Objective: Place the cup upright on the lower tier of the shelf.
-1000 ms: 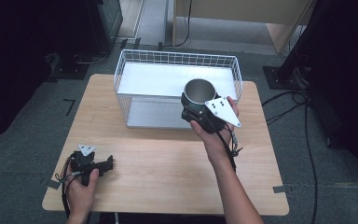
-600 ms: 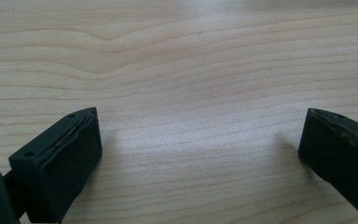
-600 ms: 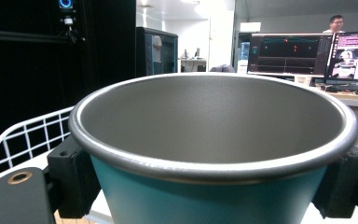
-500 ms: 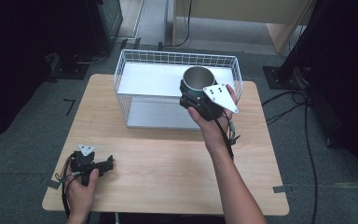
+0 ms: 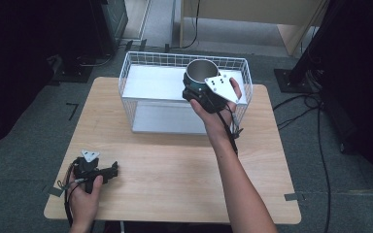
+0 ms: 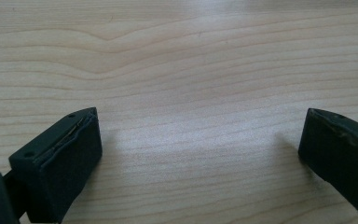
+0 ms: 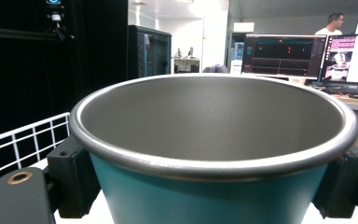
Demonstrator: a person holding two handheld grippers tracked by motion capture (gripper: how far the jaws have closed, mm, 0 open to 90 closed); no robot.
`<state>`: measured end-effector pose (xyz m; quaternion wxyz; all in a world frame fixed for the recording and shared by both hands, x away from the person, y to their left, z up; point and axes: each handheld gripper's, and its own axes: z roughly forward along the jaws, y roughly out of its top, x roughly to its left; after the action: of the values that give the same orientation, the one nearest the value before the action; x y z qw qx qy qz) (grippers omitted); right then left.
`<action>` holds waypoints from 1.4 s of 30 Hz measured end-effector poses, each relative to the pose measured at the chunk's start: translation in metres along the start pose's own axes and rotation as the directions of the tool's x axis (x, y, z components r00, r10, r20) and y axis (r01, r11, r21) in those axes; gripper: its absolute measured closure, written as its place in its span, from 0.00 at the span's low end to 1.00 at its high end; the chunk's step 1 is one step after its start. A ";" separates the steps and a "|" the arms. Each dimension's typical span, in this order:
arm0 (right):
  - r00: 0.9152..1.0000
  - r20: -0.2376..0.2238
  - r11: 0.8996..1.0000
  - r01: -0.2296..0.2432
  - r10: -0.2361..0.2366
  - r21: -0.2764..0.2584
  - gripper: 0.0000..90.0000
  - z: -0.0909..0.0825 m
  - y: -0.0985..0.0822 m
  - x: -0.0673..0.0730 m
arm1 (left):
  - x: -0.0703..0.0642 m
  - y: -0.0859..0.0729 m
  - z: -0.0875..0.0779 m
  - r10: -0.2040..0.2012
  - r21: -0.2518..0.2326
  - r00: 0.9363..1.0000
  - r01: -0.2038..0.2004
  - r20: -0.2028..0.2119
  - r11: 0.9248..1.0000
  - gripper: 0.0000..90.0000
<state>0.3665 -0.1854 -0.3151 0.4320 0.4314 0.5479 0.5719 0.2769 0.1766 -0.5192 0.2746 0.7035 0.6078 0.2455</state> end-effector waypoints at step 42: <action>0.997 0.068 0.993 -0.050 0.043 0.107 0.15 0.080 -0.005 -0.009 | -0.001 0.000 0.000 0.002 -0.003 1.000 -0.002 0.006 1.000 0.00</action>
<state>0.4463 -0.1738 -0.3179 0.4122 0.4851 0.5535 0.5369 0.2767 0.1755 -0.5194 0.2772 0.7044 0.6058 0.2449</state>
